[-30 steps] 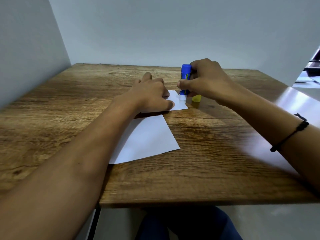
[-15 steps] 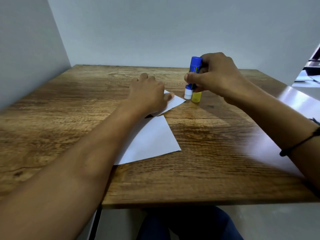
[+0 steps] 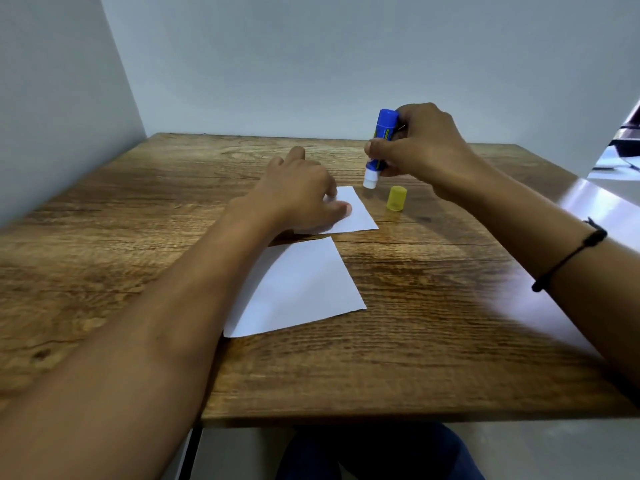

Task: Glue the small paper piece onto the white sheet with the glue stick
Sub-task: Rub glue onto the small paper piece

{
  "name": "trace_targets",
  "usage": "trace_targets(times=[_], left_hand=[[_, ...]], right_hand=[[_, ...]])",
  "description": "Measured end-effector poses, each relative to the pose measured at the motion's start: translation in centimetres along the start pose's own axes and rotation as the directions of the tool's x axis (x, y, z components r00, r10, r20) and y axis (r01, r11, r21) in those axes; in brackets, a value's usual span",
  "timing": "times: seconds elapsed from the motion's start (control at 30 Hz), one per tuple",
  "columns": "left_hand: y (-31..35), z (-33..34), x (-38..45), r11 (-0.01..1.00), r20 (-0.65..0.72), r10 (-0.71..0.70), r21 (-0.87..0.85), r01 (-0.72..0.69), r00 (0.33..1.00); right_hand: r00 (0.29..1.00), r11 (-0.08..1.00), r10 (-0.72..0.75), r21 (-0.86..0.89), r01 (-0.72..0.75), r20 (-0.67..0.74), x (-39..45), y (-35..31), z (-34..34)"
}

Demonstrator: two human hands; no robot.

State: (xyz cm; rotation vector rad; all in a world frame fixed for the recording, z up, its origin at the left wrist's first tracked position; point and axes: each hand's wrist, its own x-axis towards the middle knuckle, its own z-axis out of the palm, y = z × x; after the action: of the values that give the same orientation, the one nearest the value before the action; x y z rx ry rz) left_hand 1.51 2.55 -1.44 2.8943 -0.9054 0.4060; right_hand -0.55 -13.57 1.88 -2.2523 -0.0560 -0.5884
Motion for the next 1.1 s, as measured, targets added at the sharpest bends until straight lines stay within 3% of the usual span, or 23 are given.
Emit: trace_targets(times=[0.1,0.23,0.7,1.1], left_hand=[[0.0,-0.1,0.1,1.000,-0.021,0.008,-0.019,-0.008,1.000],[0.1,-0.2,0.1,1.000,0.091,0.014,-0.029,-0.012,0.996],[0.1,-0.3,0.2,0.997,0.092,0.010,-0.077,-0.003,0.996],[0.1,-0.2,0.2,0.997,0.098,-0.008,-0.070,0.015,0.995]], right_hand=[[1.000,1.000,-0.002,-0.011,0.002,0.018,0.7,-0.2,0.8],[0.999,0.999,-0.003,-0.051,0.005,0.035,1.5,-0.3,2.2],[0.997,0.984,-0.031,-0.173,0.042,0.067,2.0,0.0,3.3],[0.988,0.988,-0.018,-0.148,0.041,0.153,0.4,-0.4,1.8]])
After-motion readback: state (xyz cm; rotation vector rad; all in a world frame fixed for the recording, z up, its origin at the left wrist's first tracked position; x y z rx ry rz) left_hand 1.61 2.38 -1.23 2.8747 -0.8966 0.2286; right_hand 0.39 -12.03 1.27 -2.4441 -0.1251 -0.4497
